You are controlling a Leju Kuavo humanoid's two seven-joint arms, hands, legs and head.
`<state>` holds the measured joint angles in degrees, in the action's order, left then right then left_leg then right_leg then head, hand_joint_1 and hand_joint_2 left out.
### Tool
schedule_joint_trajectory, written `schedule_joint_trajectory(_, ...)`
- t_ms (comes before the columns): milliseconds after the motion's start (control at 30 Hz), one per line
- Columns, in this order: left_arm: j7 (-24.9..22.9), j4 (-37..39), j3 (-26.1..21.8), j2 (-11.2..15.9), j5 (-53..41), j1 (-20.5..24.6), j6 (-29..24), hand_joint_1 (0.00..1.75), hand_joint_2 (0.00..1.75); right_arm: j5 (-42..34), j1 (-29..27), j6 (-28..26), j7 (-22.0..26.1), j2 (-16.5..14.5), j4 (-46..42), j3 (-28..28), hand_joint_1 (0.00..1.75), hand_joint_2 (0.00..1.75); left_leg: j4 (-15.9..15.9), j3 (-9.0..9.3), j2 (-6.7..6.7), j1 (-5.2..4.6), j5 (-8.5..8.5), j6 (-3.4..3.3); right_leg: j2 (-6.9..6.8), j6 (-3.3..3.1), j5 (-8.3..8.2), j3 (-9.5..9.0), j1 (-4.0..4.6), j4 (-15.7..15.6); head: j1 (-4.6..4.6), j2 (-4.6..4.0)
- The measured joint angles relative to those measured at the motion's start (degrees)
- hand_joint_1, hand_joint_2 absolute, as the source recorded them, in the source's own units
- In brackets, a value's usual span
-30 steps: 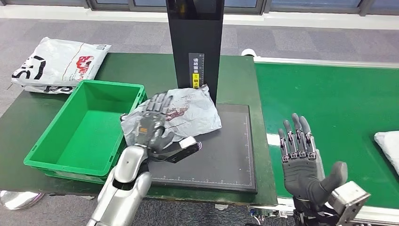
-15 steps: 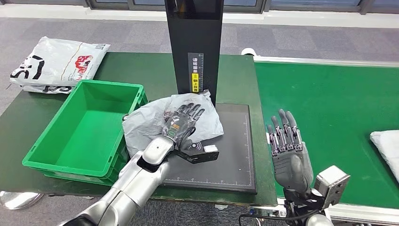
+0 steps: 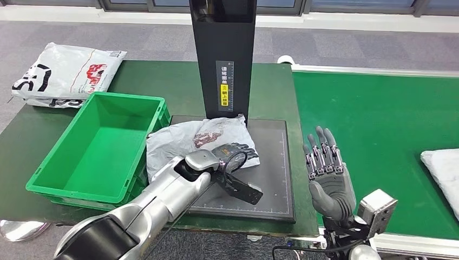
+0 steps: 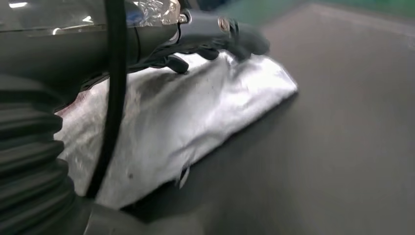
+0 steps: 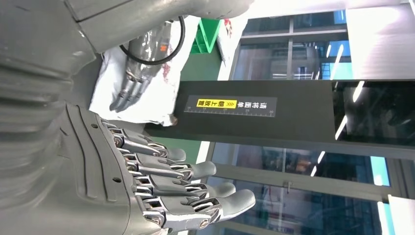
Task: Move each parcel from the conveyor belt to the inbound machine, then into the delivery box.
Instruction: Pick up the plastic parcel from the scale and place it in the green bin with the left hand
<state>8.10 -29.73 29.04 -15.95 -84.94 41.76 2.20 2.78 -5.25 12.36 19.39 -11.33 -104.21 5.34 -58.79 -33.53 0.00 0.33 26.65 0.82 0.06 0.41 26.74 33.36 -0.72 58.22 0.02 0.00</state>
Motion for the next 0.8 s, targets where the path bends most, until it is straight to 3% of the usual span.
schedule_joint_trajectory(67, 3.7, 5.6, 1.6, -0.5, 3.6, 4.3, 11.6, 0.54, 1.75, -0.5, 0.6, 0.2, 0.5, 0.0, 1.2, 0.0, 0.0, 1.75, 0.0, 0.1, -0.01, 0.0, 0.0, 0.01, -0.01, 0.0, 0.01, -0.12, 0.01, 0.0, 0.0, 0.0)
schedule_joint_trajectory(100, 3.8, 7.1, 1.7, -0.4, 4.6, 5.3, 14.2, 0.69, 1.75, -0.7, 1.1, 0.1, 0.7, 0.0, 1.9, 0.0, 0.0, 1.75, 0.0, 0.16, -0.01, 0.0, 0.0, 0.01, -0.01, 0.0, 0.02, -0.18, 0.02, 0.0, 0.0, 0.0)
schedule_joint_trajectory(200, 3.3, 8.3, 1.7, -0.4, 5.0, 5.8, 14.5, 1.47, 1.75, -0.9, 1.4, -0.1, 0.8, 0.0, 2.4, 0.0, 0.0, 1.75, 0.0, 0.21, -0.02, 0.0, -0.01, 0.01, -0.02, 0.0, 0.01, -0.24, 0.02, 0.0, 0.0, 0.0)
schedule_joint_trajectory(267, 2.8, 8.8, 1.7, -0.3, 5.5, 6.0, 14.8, 1.71, 1.75, -1.0, 1.4, -0.1, 0.9, 0.0, 2.6, 0.0, 0.0, 1.75, 0.1, 0.22, -0.01, 0.01, -0.04, 0.02, -0.02, -0.01, 0.0, -0.26, 0.02, 0.0, 0.0, 0.0)
schedule_joint_trajectory(367, 2.7, 9.5, 1.7, -0.2, 7.0, 6.8, 17.4, 1.75, 1.75, -1.4, 1.5, -0.2, 0.9, 0.0, 2.9, 0.0, 0.0, 1.75, 0.1, 0.27, -0.01, 0.01, -0.07, 0.03, -0.04, -0.02, -0.02, -0.33, 0.01, 0.0, 0.0, 0.0)
schedule_joint_trajectory(567, 8.0, 10.6, 2.1, 0.3, 11.7, 8.3, 25.3, 1.75, 1.75, -2.8, 2.6, -0.2, 1.4, 0.0, 4.5, 0.0, 0.0, 1.75, 0.1, 0.39, -0.01, 0.01, -0.08, 0.05, -0.05, -0.03, -0.03, -0.42, 0.03, 0.0, 0.0, 0.0)
schedule_joint_trajectory(800, 9.7, 10.8, 2.1, 0.1, 14.7, 8.5, 27.1, 1.75, 1.75, -4.1, 3.5, -1.1, 2.4, 0.0, 5.4, 0.0, 0.0, 1.75, 0.1, 0.33, -0.02, 0.01, -0.13, 0.12, -0.03, -0.06, -0.05, -0.33, 0.07, 0.0, 0.0, 0.0)
